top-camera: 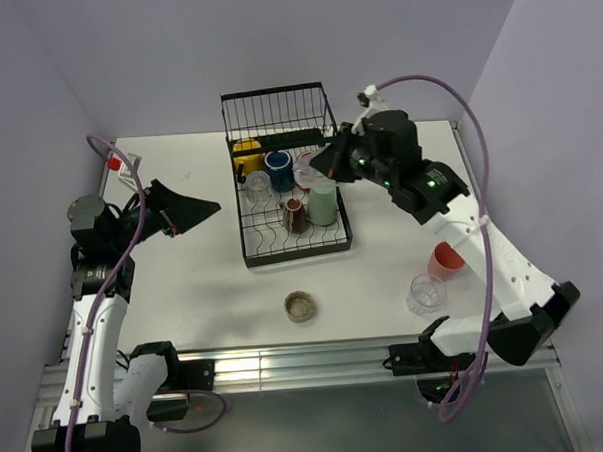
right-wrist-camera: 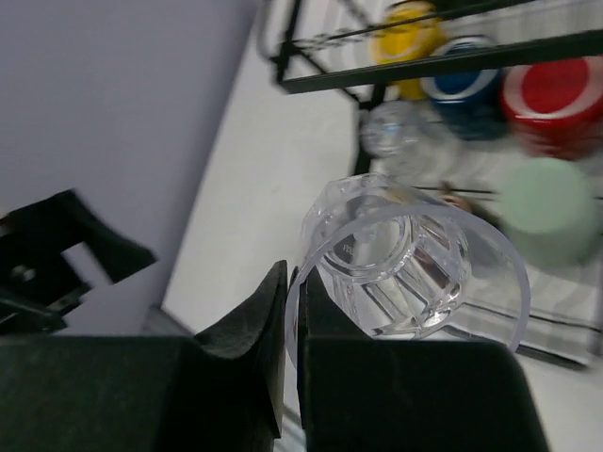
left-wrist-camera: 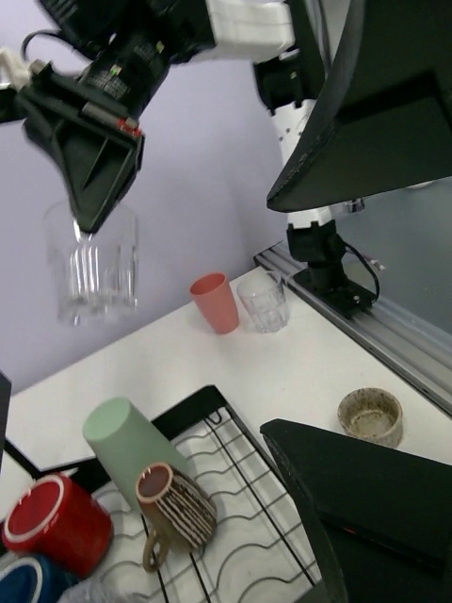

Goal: Load the cups into the dish rack
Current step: Pass the cup from the right arm to the left

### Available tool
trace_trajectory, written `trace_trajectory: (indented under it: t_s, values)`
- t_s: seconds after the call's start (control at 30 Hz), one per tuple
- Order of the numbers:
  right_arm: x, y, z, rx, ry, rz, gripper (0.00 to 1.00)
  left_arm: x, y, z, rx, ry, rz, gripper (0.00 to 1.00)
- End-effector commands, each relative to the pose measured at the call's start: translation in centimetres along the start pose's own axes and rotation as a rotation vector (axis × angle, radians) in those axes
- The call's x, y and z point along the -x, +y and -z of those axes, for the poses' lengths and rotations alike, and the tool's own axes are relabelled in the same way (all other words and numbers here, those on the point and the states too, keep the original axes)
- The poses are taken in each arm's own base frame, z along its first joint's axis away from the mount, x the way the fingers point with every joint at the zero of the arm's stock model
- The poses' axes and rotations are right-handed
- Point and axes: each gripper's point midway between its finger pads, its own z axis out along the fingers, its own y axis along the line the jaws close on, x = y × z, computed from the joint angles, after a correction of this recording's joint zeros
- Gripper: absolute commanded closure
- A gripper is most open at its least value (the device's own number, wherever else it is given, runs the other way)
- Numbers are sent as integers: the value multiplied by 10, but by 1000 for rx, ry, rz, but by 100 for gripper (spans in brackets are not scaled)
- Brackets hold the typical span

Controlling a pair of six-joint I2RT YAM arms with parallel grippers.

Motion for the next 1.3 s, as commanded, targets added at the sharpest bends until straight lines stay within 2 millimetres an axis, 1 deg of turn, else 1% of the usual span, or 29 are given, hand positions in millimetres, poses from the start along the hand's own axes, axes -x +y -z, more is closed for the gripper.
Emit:
trace_trajectory:
  t_s: [0.0, 0.03, 0.07, 0.1, 0.13, 0.2, 0.23, 0.3, 0.37, 0.5, 0.67, 0.7, 0.8, 1.03, 1.27]
  values:
    - [13, 83, -7, 353, -13, -18, 100, 4, -32, 4, -142, 5, -68, 1]
    - [5, 98, -7, 429, 35, -41, 100, 5, -35, 5, -155, 4, -85, 1]
    - [3, 106, -8, 470, 47, -51, 100, 6, -37, 5, -159, 4, -92, 1]
    - [8, 118, -6, 528, 33, -52, 100, 7, -37, 4, -160, 4, -96, 1]
    - [-2, 128, -10, 575, 79, -54, 100, 7, -36, 4, -156, 4, -96, 1]
    - [2, 147, -5, 652, 82, -75, 100, 11, -33, 3, -141, -7, -114, 1]
    - [-2, 155, -4, 688, 111, -91, 100, 14, -28, 1, -112, -17, -124, 1]
    - [0, 164, -1, 732, 110, -98, 100, 16, -19, -1, -71, -18, -120, 1]
    - [-2, 172, 2, 769, 137, -110, 100, 18, -15, -3, -57, -24, -120, 1]
    - [-6, 186, 8, 849, 162, -124, 100, 23, -13, -6, -58, -46, -123, 1]
    - [-15, 194, 10, 905, 213, -160, 100, 31, -18, -8, -85, -73, -134, 1]
    - [-15, 198, 13, 932, 220, -169, 100, 33, -21, -8, -99, -80, -149, 1]
    - [-18, 200, 12, 953, 238, -180, 100, 37, -27, -8, -127, -92, -167, 1]
    - [-21, 205, 14, 1007, 264, -210, 100, 35, -41, -5, -206, -93, -172, 1]
    - [-26, 216, 20, 1084, 299, -228, 100, 34, -43, -7, -253, -83, -151, 1]
